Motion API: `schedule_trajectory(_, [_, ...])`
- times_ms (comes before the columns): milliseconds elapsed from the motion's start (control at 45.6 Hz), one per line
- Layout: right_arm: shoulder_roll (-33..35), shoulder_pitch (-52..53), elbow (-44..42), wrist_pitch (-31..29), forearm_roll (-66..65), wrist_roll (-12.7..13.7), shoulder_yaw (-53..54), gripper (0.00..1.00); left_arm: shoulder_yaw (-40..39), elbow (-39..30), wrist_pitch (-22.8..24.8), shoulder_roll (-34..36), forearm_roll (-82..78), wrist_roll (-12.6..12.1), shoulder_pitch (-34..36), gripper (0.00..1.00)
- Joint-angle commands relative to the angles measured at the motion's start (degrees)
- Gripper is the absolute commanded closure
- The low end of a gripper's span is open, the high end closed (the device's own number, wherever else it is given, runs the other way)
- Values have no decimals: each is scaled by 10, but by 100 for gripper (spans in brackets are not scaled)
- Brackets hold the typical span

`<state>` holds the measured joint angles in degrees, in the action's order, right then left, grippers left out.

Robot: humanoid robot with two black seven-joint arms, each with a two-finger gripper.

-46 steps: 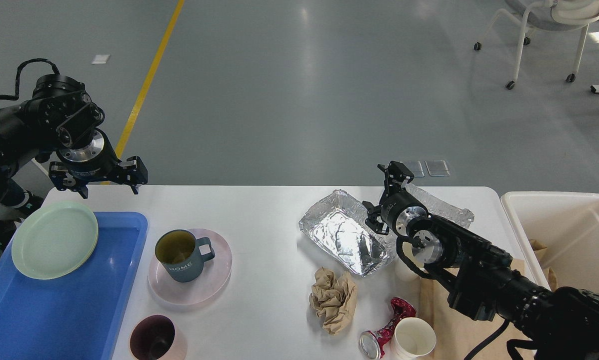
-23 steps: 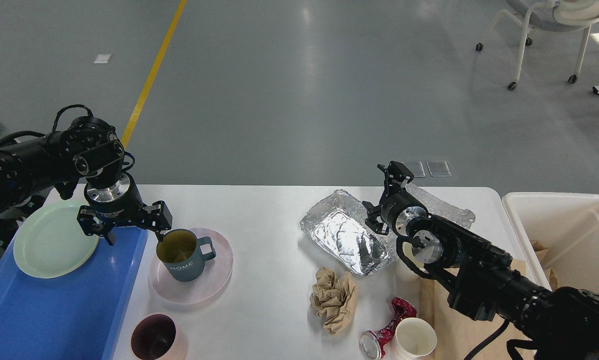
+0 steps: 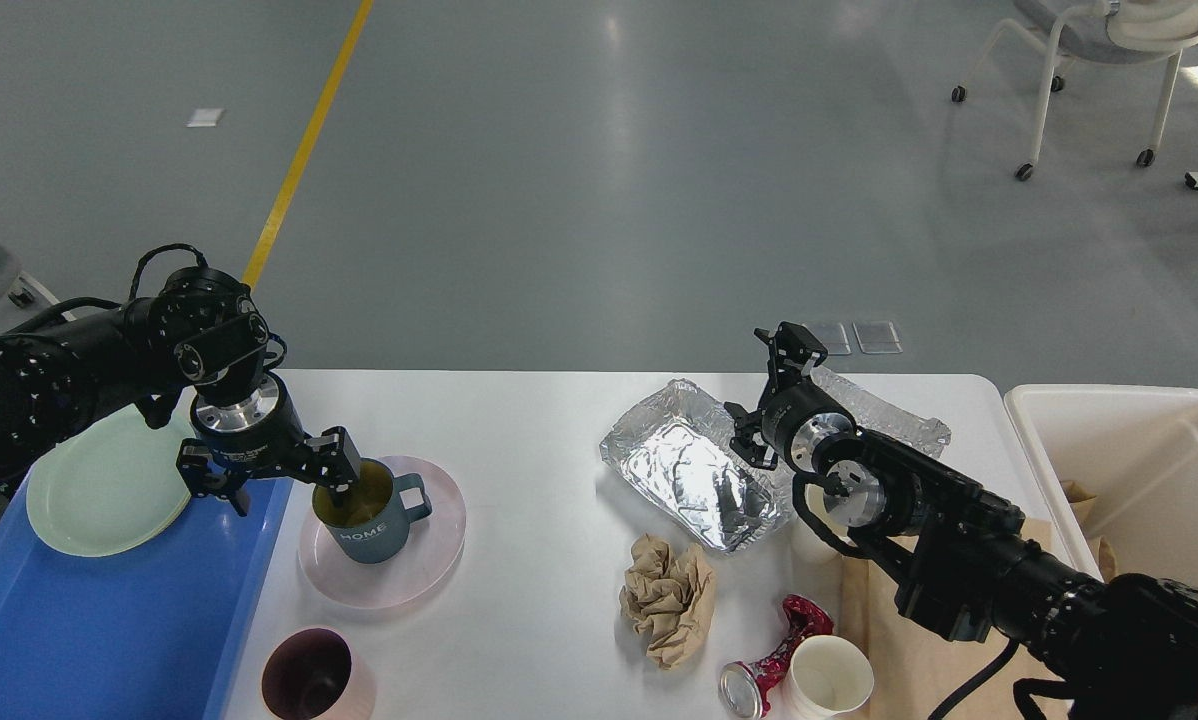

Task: Tidy desktop
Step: 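Lower the left gripper onto the teal mug and grasp it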

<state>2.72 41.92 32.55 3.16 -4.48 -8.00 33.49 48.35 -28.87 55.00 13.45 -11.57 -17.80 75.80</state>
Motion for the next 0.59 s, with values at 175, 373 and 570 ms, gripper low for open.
schedule_trajectory(175, [0,0,0,0,0,0,0,0,0,1,0,-1,-8,-6,-14,21])
schedule_trajectory(373, [0,0,1,0,0,0,0,0,3,1,0,-1,-9,-7,-15,33])
schedule_trajectory(570, [0,0,0,0,0,0,0,0,2,1,0,-2,-9,-7,-16,39])
